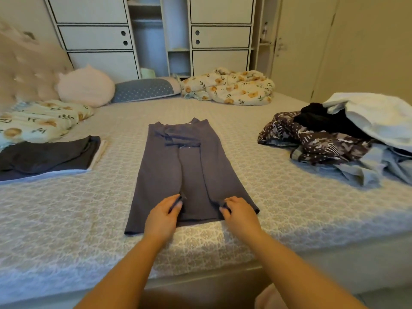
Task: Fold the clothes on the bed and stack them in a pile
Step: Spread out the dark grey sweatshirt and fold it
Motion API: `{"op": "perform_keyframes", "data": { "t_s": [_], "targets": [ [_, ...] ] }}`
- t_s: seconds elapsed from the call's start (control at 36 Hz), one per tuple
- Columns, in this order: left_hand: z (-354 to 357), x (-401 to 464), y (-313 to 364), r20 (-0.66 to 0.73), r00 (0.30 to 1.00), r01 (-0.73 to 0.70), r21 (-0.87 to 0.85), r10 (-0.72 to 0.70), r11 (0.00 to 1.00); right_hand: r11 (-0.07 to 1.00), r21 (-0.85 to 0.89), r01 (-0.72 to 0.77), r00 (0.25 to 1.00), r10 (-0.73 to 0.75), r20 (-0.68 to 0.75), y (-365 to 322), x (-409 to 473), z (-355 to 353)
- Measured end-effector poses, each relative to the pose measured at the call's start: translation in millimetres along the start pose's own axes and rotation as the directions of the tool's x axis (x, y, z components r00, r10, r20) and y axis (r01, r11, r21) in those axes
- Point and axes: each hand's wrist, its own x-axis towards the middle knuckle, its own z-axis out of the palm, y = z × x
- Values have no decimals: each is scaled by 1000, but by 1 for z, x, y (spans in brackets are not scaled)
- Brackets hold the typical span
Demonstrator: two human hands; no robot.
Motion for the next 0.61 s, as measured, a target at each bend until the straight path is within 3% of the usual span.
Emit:
{"op": "perform_keyframes", "data": {
  "t_s": [0.06, 0.11, 0.19, 0.25, 0.33, 0.47, 0.61],
  "targets": [
    [-4, 0, 0, 30, 1000, 0, -79, 3, 997, 1000, -21, 4, 998, -6, -57, 2, 1, 0],
    [-10, 0, -3, 129, 990, -69, 32, 65, 997, 990, -131, 54, 998, -60, -37, 4, 0, 3],
    [-20, -4, -9, 369, 918, -271, 306, 148, 913, 966, -214, 145, 976, -105, 191, 6, -1, 9],
    [-25, -6, -10, 445, 881, -348, 377, 161, 858, 958, -229, 170, 953, -100, 287, 7, 1, 3],
    [-33, -7, -12, 411, 899, -334, 430, 148, 839, 910, -326, 256, 913, -117, 392, 10, 10, -16],
    [-44, 1, -14, 402, 912, -338, 615, 85, 712, 830, -423, 365, 880, -158, 448, 12, 22, -22],
    [-47, 14, -9, 406, 914, -313, 722, -11, 617, 836, -450, 315, 920, -153, 361, 18, 25, -23]
  ]
}}
